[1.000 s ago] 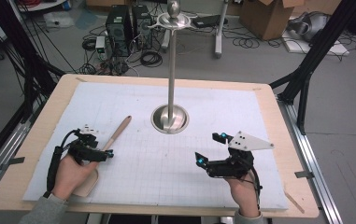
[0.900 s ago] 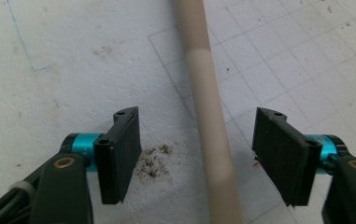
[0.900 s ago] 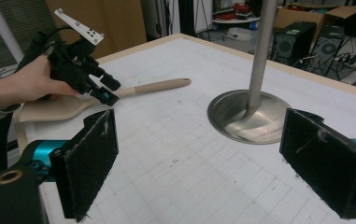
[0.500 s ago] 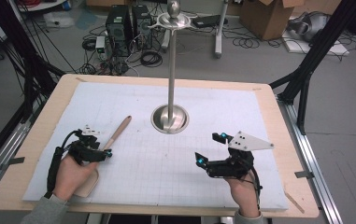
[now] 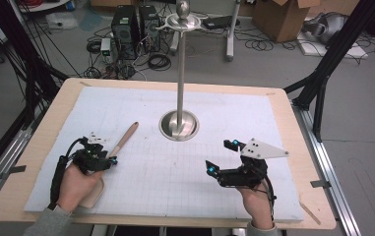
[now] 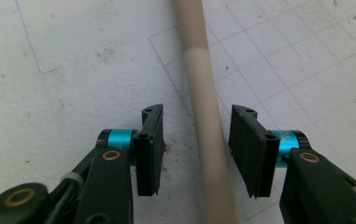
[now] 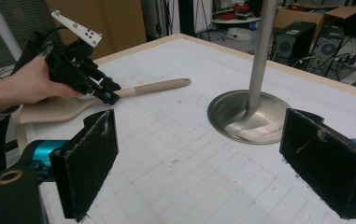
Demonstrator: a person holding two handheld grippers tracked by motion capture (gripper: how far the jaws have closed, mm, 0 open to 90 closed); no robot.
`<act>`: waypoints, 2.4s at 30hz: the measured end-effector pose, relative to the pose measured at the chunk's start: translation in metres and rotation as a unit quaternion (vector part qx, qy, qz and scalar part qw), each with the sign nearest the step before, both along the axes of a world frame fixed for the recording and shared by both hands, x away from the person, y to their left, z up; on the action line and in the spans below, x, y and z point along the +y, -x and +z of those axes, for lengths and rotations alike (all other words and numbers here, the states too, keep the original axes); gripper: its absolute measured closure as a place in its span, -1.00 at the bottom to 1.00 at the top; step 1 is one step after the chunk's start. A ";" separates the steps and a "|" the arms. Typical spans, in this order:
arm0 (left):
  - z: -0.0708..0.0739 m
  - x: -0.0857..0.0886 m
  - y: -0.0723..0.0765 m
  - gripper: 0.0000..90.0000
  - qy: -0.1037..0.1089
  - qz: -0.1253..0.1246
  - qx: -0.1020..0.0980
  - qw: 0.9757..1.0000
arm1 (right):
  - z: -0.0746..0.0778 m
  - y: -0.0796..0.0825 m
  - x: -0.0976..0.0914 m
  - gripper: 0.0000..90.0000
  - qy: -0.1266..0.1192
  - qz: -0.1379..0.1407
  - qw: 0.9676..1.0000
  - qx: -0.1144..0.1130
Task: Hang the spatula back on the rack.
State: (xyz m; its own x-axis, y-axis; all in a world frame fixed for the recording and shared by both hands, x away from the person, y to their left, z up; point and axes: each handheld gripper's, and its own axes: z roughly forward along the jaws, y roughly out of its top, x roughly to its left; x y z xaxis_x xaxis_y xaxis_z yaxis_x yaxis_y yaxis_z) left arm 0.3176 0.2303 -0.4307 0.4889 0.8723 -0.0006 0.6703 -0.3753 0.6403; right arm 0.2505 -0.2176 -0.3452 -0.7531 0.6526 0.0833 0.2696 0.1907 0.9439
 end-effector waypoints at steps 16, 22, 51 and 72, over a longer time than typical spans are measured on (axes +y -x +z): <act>0.001 -0.001 -0.001 0.73 0.011 -0.014 0.011 1.000 | 0.000 0.000 0.000 -0.76 0.001 0.002 1.000 -0.001; 0.002 -0.002 0.001 0.74 0.006 -0.024 0.007 1.000 | 0.000 0.000 0.000 -0.76 0.002 0.002 1.000 0.000; 0.048 0.027 0.021 0.74 0.064 -0.042 -0.036 0.996 | -0.002 -0.001 0.001 -0.76 0.006 0.001 1.000 0.002; 0.099 0.030 0.029 0.74 0.109 -0.065 -0.096 0.987 | 0.000 0.000 0.000 -0.76 0.003 0.001 1.000 0.001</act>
State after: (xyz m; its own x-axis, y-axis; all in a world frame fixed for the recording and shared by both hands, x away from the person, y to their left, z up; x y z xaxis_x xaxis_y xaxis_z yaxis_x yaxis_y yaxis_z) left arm 0.2886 0.2599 -0.3312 0.6054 0.7921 -0.0776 0.4848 -0.2897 0.8253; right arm 0.2504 -0.2172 -0.3457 -0.7549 0.6509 0.0810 0.2710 0.1970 0.9422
